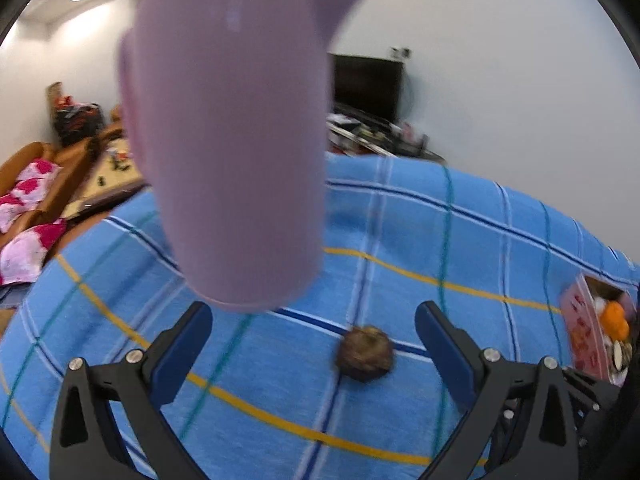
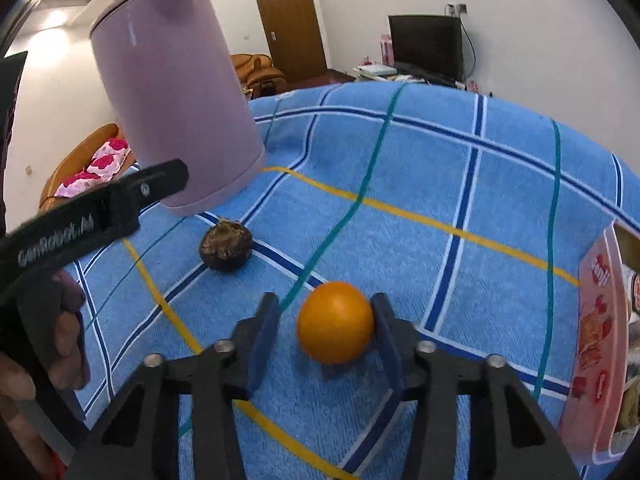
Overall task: Organize fruits
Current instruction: 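Grasp the orange with the right tool while the left tool grasps the brown kiwi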
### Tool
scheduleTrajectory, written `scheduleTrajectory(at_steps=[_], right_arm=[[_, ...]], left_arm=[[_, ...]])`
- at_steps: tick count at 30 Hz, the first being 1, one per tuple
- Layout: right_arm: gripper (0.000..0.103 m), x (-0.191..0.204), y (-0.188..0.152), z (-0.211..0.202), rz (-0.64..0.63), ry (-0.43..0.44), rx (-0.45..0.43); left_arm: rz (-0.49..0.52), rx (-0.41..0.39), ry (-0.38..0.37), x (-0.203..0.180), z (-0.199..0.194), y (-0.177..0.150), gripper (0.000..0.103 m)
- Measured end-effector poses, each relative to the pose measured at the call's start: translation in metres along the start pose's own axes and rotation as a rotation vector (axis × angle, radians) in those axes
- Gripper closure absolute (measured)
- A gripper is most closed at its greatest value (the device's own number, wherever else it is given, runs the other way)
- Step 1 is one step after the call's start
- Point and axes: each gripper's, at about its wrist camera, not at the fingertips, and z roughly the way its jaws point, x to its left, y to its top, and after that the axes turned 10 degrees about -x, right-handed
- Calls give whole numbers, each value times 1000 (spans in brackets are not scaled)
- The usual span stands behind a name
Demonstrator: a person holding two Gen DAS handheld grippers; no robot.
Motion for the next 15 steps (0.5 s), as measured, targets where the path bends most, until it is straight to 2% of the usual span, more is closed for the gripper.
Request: scheduleTrajectory(at_steps=[4, 8, 10, 11, 12, 13, 15], right_arm=[[65, -8, -7, -9, 27, 13, -2], [65, -10, -12, -26, 13, -13, -31], [65, -17, -14, -37, 34, -21, -66], [65, -20, -15, -42, 45, -26, -78], [65, -24, -16, -46, 61, -29, -90], [65, -27, -16, -48, 72, -29, -96], [65, -32, -17, -52, 91, -31, -105]], left_arm=[[66, 31, -21, -16, 8, -8, 1], [84, 76, -46, -22, 17, -14, 15], [84, 95, -35, -22, 24, -18, 21], [89, 104, -27, -22, 28, -20, 29], [87, 147, -24, -22, 35, -23, 37], [71, 163, -40, -20, 38, -23, 39], [17, 155, -68, -12, 37, -21, 50]])
